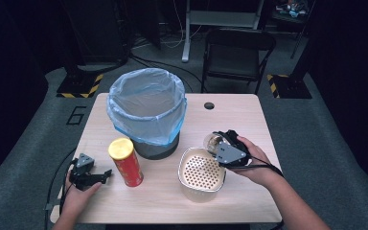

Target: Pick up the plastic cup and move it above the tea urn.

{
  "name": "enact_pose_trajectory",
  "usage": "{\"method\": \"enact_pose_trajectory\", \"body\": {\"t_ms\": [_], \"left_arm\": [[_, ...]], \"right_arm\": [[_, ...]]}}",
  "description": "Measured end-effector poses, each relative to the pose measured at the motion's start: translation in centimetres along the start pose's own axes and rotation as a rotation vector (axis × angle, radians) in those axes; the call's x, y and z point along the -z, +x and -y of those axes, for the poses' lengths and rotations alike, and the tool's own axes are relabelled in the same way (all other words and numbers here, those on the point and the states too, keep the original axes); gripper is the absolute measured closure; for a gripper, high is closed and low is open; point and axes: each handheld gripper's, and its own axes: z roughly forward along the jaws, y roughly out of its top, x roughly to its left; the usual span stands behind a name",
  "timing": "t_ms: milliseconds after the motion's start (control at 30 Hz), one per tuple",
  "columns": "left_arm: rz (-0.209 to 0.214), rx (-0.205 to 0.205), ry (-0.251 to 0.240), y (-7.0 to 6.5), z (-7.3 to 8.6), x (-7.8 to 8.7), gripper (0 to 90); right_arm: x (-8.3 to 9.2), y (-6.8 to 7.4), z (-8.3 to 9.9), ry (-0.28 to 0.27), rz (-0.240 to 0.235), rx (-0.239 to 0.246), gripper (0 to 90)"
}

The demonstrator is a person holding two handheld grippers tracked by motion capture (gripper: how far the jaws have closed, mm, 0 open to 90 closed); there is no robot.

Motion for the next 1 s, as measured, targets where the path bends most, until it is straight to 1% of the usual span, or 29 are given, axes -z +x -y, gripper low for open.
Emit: {"method": "enact_pose_trajectory", "body": {"t_ms": [33, 67, 100, 133, 267, 333, 367, 400, 500, 567, 633, 667, 700, 733, 767, 800, 833, 867, 900, 967, 1000], "left_arm": [[0.0, 0.0, 0.0, 0.0, 0.0, 0.0, 12.6], [0.0, 0.0, 0.0, 0.0, 0.0, 0.0, 12.6], [0.0, 0.0, 0.0, 0.0, 0.0, 0.0, 12.6], [0.0, 0.0, 0.0, 0.0, 0.0, 0.0, 12.6], [0.0, 0.0, 0.0, 0.0, 0.0, 0.0, 12.6], [0.0, -0.001, 0.0, 0.0, 0.0, 0.0, 12.6], [-0.001, -0.004, -0.005, 0.0, 0.0, 0.0, 12.6], [-0.001, -0.004, -0.006, 0.0, 0.0, 0.0, 12.6], [0.0, -0.004, -0.006, 0.0, 0.0, 0.0, 12.6], [0.0, -0.005, -0.006, 0.0, 0.0, 0.0, 12.6], [0.0, -0.004, -0.006, 0.0, 0.0, 0.0, 12.6], [0.0, -0.004, -0.006, 0.0, 0.0, 0.0, 12.6], [0.0, -0.004, -0.006, 0.0, 0.0, 0.0, 12.6], [0.0, -0.005, -0.006, 0.0, 0.0, 0.0, 12.6], [0.0, -0.005, -0.006, 0.0, 0.0, 0.0, 12.6], [0.0, -0.004, -0.006, 0.0, 0.0, 0.0, 12.6], [0.0, -0.005, -0.005, 0.0, 0.0, 0.0, 12.6], [0.0, -0.005, -0.006, 0.0, 0.0, 0.0, 12.6], [0.0, -0.005, -0.006, 0.0, 0.0, 0.0, 12.6], [0.0, -0.005, -0.006, 0.0, 0.0, 0.0, 12.6], [0.0, -0.005, -0.006, 0.0, 0.0, 0.0, 12.6]], "right_arm": [[0.0, 0.2, -0.1, 0.004, 0.022, 0.033, 35.6], [0.0, 0.3, -0.3, 0.011, 0.033, 0.064, 35.7], [-0.1, 0.6, -0.5, 0.022, 0.049, 0.113, 35.8], [-0.2, 0.9, -0.6, 0.03, 0.064, 0.148, 35.9], [-0.4, 1.8, -1.1, 0.04, 0.087, 0.255, 36.1], [-0.6, 2.4, -1.3, 0.047, 0.118, 0.33, 36.1], [-0.7, 2.7, -1.4, 0.049, 0.143, 0.381, 36.2], [-0.7, 2.9, -1.5, 0.052, 0.145, 0.393, 36.1], [-1.0, 3.6, -1.5, 0.069, 0.191, 0.477, 36.3], [-1.0, 3.9, -1.6, 0.079, 0.211, 0.512, 36.3], [-1.1, 4.2, -1.6, 0.089, 0.232, 0.58, 36.3], [-1.1, 4.4, -1.7, 0.1, 0.245, 0.621, 36.3], [-1.0, 4.7, -1.7, 0.105, 0.264, 0.675, 36.3], [-1.0, 4.9, -1.8, 0.108, 0.271, 0.697, 36.3], [-1.0, 5.1, -1.8, 0.113, 0.289, 0.749, 36.3], [-0.9, 5.3, -1.9, 0.115, 0.298, 0.779, 36.2], [-0.9, 5.4, -1.9, 0.116, 0.296, 0.818, 36.1], [-1.0, 5.6, -1.9, 0.115, 0.297, 0.827, 36.1], [-1.0, 5.7, -2.0, 0.122, 0.295, 0.859, 36.1], [-1.1, 5.9, -1.8, 0.127, 0.297, 0.887, 36.0], [-1.1, 5.9, -1.8, 0.126, 0.301, 0.89, 36.0]]}}
